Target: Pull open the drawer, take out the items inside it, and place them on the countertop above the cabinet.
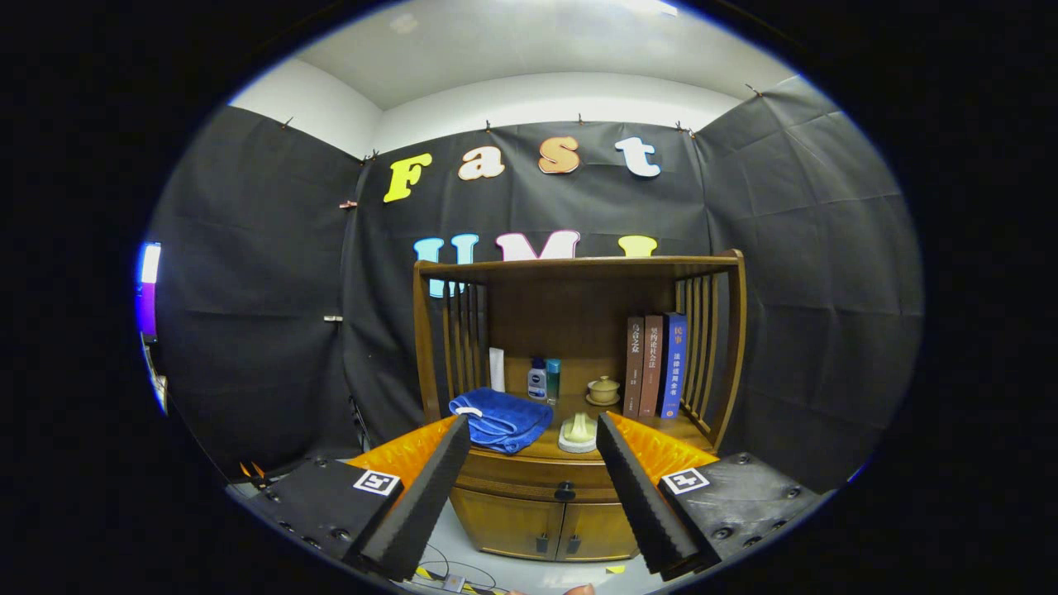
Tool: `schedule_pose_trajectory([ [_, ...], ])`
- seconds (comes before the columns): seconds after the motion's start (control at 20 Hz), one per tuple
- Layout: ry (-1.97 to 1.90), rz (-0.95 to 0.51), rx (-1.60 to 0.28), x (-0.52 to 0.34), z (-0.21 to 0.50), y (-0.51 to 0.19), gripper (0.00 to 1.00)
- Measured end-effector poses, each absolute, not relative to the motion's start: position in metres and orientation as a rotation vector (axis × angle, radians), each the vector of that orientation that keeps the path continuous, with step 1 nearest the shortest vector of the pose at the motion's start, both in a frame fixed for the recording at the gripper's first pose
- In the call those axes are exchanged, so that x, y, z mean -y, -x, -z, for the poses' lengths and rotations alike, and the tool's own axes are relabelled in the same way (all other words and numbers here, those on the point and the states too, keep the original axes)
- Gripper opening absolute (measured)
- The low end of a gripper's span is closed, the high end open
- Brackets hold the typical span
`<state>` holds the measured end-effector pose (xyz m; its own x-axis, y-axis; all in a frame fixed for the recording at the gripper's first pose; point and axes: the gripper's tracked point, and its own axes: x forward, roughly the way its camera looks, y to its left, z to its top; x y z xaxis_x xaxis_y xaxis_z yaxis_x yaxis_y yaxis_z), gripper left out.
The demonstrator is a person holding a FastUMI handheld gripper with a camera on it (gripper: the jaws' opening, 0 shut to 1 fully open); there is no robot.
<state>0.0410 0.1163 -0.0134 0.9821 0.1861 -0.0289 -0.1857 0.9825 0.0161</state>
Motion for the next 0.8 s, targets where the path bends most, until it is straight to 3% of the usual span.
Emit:
schedule_pose_trajectory([
  [0.8, -0.033, -0.155, -0.065, -0.093, 0.023, -0.042, 0.99],
])
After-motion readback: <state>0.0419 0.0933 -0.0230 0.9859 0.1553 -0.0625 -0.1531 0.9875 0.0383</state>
